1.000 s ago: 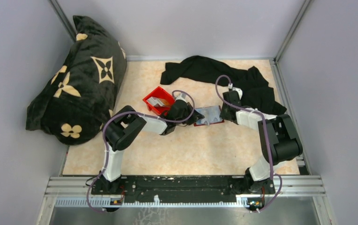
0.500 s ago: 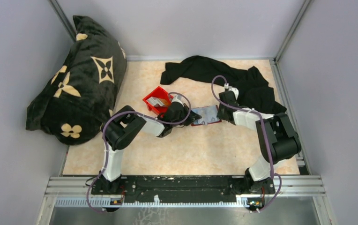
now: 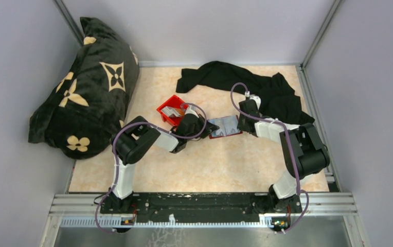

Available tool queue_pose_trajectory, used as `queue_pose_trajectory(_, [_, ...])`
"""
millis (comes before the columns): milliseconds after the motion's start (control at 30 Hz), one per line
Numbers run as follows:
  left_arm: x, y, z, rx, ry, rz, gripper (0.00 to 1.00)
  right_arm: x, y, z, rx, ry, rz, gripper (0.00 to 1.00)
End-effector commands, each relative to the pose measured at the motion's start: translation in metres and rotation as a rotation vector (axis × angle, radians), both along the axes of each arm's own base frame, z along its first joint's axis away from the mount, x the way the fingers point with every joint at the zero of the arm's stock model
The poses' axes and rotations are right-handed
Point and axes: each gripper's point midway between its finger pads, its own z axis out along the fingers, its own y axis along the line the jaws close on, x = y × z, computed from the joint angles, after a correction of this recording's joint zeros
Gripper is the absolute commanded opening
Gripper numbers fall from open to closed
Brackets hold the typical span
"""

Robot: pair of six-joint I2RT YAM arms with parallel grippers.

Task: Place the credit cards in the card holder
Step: Insert the credit card into the card holder.

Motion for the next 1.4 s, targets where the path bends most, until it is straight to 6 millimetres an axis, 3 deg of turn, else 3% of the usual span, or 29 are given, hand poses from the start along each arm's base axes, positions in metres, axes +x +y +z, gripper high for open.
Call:
queue_pose_trajectory(0, [0.008, 0.004, 0.007, -0.036, -0.028, 0.025, 0.00, -0.033, 0.008, -0.035, -0.008, 0.156, 0.042, 0.00])
queue_pose_trajectory(667, [0.010, -0.010, 0.001, -0.071, -0.012, -0.018, 0.00, -0.031, 0.009, -0.034, -0.017, 0.158, 0.050, 0.00])
queue_pose_trajectory(1367, [0.003, -0.002, -0.016, -0.058, 0.085, 0.096, 0.00, -0.033, 0.018, -0.034, -0.014, 0.162, 0.075, 0.00])
